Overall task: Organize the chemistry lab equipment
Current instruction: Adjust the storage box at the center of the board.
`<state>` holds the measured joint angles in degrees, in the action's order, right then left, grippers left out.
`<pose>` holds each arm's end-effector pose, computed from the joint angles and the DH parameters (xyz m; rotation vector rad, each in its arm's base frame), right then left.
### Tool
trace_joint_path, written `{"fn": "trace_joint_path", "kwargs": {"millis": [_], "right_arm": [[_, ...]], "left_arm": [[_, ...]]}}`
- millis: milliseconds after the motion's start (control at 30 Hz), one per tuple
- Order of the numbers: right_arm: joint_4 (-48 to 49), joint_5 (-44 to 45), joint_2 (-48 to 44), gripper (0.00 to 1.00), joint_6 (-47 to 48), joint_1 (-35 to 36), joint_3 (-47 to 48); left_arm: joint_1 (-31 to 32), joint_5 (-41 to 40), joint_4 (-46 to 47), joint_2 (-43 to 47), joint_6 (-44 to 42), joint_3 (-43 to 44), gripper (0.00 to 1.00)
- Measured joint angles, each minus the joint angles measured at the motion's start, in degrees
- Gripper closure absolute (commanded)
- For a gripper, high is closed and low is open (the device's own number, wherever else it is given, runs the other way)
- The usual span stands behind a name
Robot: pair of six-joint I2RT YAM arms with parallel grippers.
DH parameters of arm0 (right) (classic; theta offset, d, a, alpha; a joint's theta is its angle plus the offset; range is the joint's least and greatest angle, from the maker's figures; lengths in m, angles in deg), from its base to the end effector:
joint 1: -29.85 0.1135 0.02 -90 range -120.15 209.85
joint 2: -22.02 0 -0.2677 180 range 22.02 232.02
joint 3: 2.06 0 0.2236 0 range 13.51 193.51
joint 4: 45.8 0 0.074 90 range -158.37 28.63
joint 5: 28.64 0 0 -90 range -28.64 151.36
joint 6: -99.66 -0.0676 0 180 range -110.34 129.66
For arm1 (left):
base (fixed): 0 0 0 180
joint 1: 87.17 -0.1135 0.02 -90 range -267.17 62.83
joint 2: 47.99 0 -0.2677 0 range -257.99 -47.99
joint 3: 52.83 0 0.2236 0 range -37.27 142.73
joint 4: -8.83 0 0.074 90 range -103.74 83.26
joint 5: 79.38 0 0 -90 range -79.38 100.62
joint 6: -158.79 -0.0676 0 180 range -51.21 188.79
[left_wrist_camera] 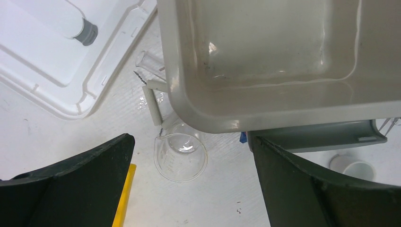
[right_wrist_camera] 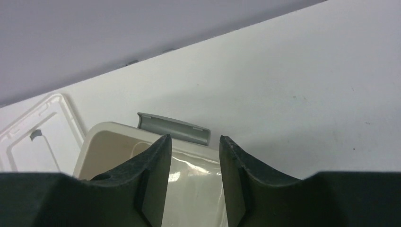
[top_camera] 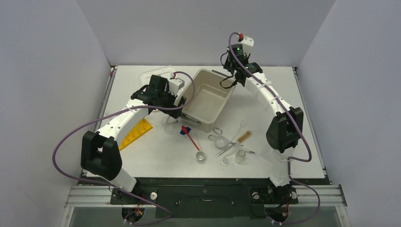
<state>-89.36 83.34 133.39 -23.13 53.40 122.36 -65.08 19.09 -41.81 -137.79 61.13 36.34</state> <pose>0.4255 0.1579 0.3439 0.3927 2.0295 0.2025 0.3028 -0.1336 0.2689 0.6973 2.3743 -0.2909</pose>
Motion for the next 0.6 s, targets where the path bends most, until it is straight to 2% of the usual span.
{"fn": "trace_joint_path", "kwargs": {"millis": [67, 133, 200, 300, 333, 433, 600], "right_arm": [[-0.7, -0.8, 3.1, 0.63, 2.3, 0.0, 3.2], [-1.5, -1.5, 4.8, 0.69, 4.0, 0.0, 3.5], [-1.7, -2.6, 5.6, 0.78, 5.0, 0.0, 2.0], [1.4, -5.8, 5.0, 0.98, 5.1, -0.2, -4.2], [2.6, -6.9, 4.6, 1.00, 5.0, -0.3, -6.5], [5.0, -9.8, 4.1, 1.00, 4.7, -0.3, -11.5], [5.2, -11.5, 4.2, 1.00, 4.7, -0.3, -11.5]], "left_arm": [[0.0, -0.9, 0.2, -0.1, -0.1, 0.0, 0.03], [0.0, -1.6, 0.4, -0.4, -0.3, 0.0, 0.03], [0.0, -2.3, 0.7, -1.0, -0.4, 0.0, 0.03], [0.0, -3.2, 0.7, -2.7, -0.5, 0.4, 0.03], [0.0, -3.5, 0.7, -3.2, -0.5, 0.5, 0.03], [0.0, -4.5, 0.7, -4.5, -0.5, 0.5, 0.03], [0.0, -6.2, 0.7, -5.4, -0.5, 1.3, 0.03]]}}
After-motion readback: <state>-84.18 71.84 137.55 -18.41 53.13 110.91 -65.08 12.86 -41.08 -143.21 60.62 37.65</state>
